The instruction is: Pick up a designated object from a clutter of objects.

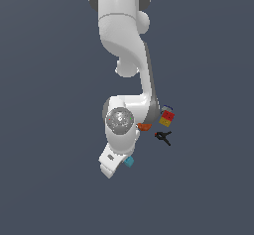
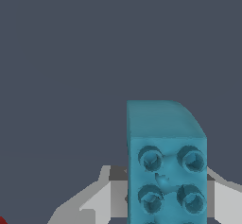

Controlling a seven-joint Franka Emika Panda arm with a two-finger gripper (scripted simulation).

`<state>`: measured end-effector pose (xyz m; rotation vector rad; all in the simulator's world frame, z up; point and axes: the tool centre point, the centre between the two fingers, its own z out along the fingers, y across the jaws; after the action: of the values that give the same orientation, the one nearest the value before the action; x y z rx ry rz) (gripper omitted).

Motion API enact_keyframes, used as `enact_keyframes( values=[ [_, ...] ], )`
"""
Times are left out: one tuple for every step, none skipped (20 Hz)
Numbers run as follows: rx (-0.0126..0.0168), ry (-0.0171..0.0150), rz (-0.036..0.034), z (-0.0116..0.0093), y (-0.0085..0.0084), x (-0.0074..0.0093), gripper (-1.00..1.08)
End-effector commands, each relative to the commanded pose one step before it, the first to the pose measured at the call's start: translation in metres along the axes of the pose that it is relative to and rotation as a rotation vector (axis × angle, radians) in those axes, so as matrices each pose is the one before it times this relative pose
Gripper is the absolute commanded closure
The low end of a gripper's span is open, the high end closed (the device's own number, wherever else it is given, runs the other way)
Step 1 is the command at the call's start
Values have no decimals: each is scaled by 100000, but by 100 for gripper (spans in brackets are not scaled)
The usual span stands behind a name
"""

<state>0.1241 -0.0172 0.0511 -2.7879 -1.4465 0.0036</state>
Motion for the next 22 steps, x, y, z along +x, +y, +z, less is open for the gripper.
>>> enact_keyframes(
  values=[
    [-176, 86, -46, -1395, -776, 25, 108],
    [0, 0, 0, -616, -380, -14, 108],
    [0, 0, 0, -661, -407, -15, 108],
    [0, 0, 0, -707, -434, -16, 108],
    [-42, -53, -15, -756, -471, -4, 108],
    [0, 0, 0, -798, -489, -17, 108],
    [0, 0, 0, -814, -497, -17, 108],
    [0, 0, 0, -821, -501, -17, 108],
    [-39, -54, -17, -829, -515, -2, 108],
    [0, 0, 0, -836, -507, -16, 108],
    [0, 0, 0, -843, -511, -16, 108],
    [0, 0, 0, -851, -514, -15, 108],
    [0, 0, 0, -859, -518, -14, 108],
    [-40, -53, -19, -868, -535, 4, 108],
    [0, 0, 0, -877, -526, -13, 108],
    [0, 0, 0, -887, -530, -12, 108],
    [0, 0, 0, -897, -535, -10, 108],
    [0, 0, 0, -908, -540, -9, 108],
    [0, 0, 0, -920, -545, -8, 108],
    [0, 0, 0, -934, -551, -6, 108],
    [0, 0, 0, -949, -558, -4, 108],
    [0, 0, 0, -965, -566, -2, 108]
  ],
)
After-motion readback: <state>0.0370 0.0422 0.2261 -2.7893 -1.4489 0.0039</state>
